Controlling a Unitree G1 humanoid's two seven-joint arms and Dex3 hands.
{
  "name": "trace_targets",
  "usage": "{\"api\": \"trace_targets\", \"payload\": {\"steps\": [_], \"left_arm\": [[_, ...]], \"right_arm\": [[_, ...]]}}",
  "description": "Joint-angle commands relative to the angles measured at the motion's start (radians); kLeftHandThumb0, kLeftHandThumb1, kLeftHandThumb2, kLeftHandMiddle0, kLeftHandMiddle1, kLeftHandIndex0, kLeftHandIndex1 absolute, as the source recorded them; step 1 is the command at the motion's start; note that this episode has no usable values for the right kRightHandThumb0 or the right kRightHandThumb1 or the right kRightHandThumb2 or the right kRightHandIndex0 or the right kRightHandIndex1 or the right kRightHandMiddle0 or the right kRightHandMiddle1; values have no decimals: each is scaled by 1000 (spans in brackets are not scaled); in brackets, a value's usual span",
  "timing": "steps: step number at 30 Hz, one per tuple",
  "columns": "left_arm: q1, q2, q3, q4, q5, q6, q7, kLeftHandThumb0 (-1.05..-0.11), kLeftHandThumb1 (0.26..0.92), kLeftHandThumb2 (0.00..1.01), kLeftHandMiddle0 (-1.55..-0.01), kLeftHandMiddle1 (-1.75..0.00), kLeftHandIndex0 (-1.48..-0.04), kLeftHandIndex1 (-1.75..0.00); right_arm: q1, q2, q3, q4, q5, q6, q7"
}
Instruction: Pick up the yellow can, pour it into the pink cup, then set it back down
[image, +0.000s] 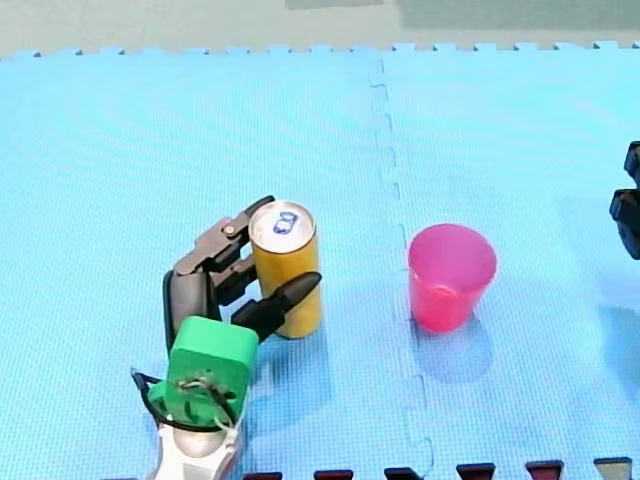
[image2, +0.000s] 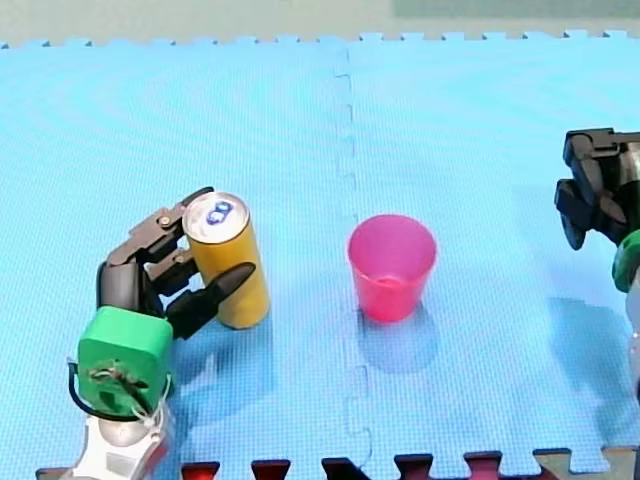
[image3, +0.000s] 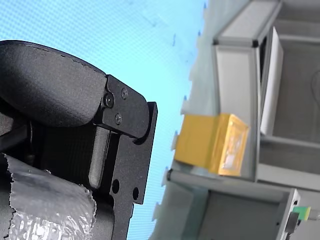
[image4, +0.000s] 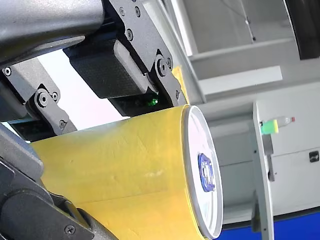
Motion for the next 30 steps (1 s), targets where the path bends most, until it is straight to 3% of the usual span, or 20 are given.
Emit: {"api": "trace_targets", "payload": {"steps": [1, 8, 10, 14, 16, 18, 19, 22, 30], "left_arm": [[12, -1, -4, 12, 12, 19, 1, -337, 811, 0, -1259, -8, -1162, -1], [15, 22, -43, 14, 83, 28, 64, -345, 813, 1, -1243, 0, -1151, 0], [15, 33, -62, 13, 116, 33, 98, -370, 808, 1, -1194, 0, -1049, 1], [5, 53, -105, 18, 190, 63, 190, -523, 749, 0, -1033, 0, -896, 0], [-3, 67, -141, 21, 247, 107, 259, -568, 717, 0, -870, 0, -769, 1], [-14, 85, -188, 22, 316, 175, 327, -718, 728, 8, -669, 0, -579, 0], [-19, 91, -205, 24, 339, 203, 345, -854, 753, 15, -517, 0, -454, 0], [-24, 93, -222, 27, 361, 244, 363, -1015, 787, 16, -349, 0, -312, 0], [-28, 90, -237, 25, 346, 270, 371, -1048, 791, 8, -301, 0, -282, 0]], "right_arm": [[-5, -4, -4, -3, 7, 4, 1], [-7, -1, -8, -4, 16, 10, 5], [-7, 0, -7, -4, 18, 9, 4], [-6, 0, -7, -4, 19, 9, 4], [-5, 0, -7, -4, 19, 8, 5], [-4, 0, -7, -4, 19, 7, 6], [-4, 0, -6, -4, 19, 6, 6], [-3, -1, -6, -4, 18, 4, 7], [-1, -1, -6, -1, 17, 0, 5]]}}
